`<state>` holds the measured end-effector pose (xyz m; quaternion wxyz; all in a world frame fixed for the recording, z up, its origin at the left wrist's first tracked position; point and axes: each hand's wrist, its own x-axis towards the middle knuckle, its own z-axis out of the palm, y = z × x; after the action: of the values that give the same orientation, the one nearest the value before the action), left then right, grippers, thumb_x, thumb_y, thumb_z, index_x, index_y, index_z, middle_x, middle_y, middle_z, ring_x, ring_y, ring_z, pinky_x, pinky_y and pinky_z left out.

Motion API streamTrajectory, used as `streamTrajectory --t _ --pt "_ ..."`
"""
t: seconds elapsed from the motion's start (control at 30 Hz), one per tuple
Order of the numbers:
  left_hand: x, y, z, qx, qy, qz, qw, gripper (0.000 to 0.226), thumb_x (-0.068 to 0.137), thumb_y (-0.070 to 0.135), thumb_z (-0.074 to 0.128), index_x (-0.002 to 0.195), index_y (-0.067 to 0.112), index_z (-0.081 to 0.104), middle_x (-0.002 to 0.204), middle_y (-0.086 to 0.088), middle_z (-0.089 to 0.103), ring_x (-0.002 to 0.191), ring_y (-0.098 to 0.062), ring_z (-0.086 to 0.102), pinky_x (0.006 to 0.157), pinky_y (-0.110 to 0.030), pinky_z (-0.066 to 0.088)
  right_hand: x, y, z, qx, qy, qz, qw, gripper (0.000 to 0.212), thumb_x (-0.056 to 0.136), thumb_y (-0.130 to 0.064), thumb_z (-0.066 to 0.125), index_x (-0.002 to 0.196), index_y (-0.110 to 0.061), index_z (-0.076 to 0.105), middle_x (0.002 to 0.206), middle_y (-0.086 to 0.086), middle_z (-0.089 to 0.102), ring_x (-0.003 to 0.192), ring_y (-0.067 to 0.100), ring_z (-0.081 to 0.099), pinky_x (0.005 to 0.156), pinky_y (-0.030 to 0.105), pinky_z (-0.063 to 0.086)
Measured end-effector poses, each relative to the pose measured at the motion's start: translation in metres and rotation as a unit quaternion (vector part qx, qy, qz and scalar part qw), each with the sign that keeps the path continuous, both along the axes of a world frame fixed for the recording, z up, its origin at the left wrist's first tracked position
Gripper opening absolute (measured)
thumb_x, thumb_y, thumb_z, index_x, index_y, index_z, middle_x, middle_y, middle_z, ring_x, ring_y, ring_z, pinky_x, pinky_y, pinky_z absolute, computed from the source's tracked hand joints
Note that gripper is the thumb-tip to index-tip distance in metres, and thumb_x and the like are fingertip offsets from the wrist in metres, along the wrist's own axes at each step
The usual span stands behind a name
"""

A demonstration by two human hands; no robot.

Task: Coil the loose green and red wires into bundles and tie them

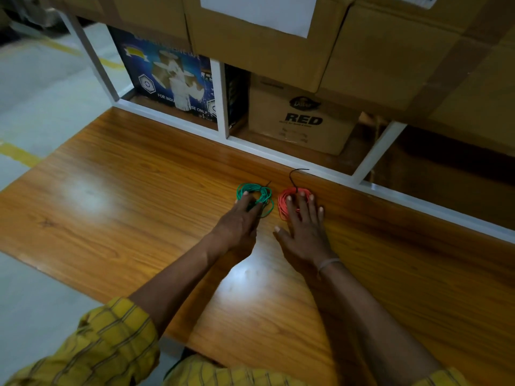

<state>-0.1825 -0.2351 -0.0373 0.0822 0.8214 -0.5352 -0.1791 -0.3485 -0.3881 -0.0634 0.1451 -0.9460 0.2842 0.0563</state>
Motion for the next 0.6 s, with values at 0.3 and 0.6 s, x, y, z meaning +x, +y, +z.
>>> streamTrajectory --t 0.3,0.6 --pt "0.007 0.003 0.013 0.049 0.021 -0.033 0.998 0.083 0.107 0.033 0.057 0.171 0.018 0.007 0.177 -0.015 0.0 0.163 -0.044 -0.007 0.133 -0.057 0.004 0.002 0.006 0.036 0.053 0.054 -0.02 0.997 0.087 0.103 -0.073 0.026 0.164 -0.035 -0.022 0.168 0.001 -0.038 0.153 0.031 -0.037 0.125 0.06 -0.019" --pt "0.024 0.025 0.026 -0.002 0.005 -0.079 0.997 0.088 0.107 0.032 0.058 0.171 0.017 -0.001 0.178 -0.011 -0.013 0.164 -0.034 -0.016 0.13 -0.045 -0.009 -0.005 0.032 0.056 0.028 0.035 -0.082 0.996 0.085 0.102 -0.074 0.023 0.163 -0.036 -0.021 0.165 0.0 -0.042 0.152 0.032 -0.039 0.125 0.061 -0.019"
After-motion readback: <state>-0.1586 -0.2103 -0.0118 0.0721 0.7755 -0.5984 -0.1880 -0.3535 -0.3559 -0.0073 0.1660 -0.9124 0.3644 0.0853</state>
